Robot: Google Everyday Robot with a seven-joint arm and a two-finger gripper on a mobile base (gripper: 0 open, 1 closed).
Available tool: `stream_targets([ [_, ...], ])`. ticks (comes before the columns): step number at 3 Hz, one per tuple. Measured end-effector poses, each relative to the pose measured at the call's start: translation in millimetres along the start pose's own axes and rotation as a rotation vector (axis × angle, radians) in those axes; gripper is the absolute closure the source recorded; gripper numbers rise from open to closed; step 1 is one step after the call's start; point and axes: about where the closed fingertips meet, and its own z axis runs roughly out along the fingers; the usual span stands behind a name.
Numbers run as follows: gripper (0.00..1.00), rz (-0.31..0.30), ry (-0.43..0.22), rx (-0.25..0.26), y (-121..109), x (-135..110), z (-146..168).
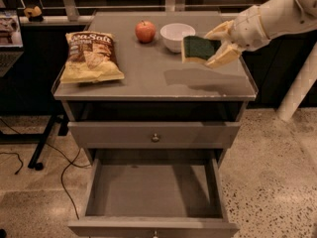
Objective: Place sponge into middle drawer
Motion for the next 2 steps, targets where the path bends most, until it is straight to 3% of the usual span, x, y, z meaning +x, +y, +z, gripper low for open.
stream_targets([
  [1,1.00,0.001,-0.065,0.035,41,-13,-16],
  [2,1.00,0.026,-0.134,-0.052,81,-1,12],
])
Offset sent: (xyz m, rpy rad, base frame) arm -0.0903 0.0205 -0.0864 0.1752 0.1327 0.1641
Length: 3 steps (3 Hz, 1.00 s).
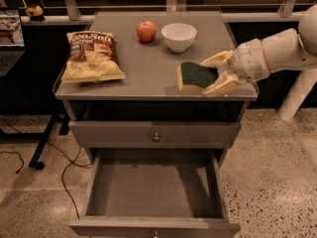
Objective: Place sponge into middle drawer
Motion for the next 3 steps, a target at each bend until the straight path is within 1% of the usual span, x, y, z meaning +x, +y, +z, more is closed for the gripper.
stream_targets([
  [1,1.00,0.000,0.000,0.000,0,0,0],
  [2,1.00,-0.003,0.006,0.019,15,-9,-4],
  [3,1.00,0.015,-0.013,0.068,50,-22,-16],
])
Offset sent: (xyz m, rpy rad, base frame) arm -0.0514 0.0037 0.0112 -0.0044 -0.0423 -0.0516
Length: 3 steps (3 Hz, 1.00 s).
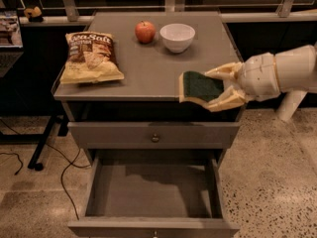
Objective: Place sponge into middle drawer
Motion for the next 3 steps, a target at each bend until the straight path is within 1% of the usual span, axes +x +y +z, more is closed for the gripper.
stream_targets([
  [1,1.00,0.035,-0.016,0.041,40,-6,-2],
  [2,1.00,0.060,0.017,0.090,76,-3,19],
  [3,1.00,0.107,0.077,0.106,93,25,50],
])
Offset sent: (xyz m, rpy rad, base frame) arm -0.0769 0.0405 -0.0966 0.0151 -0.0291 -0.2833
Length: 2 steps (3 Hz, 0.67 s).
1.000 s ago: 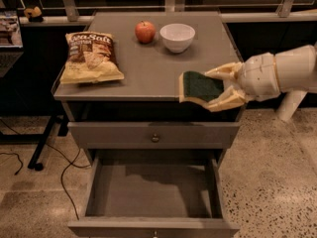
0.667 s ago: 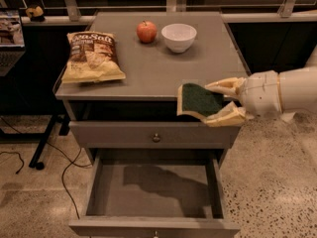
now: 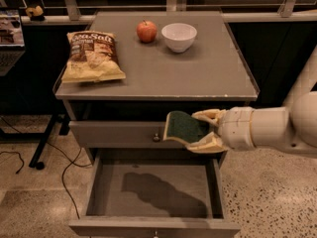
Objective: Place sponge into middle drawer
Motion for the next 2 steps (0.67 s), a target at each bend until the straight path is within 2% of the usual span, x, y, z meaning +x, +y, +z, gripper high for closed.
stream_targets([
  [2,1.00,-0.002,0.008,0.027,3.2,1.0,3.4],
])
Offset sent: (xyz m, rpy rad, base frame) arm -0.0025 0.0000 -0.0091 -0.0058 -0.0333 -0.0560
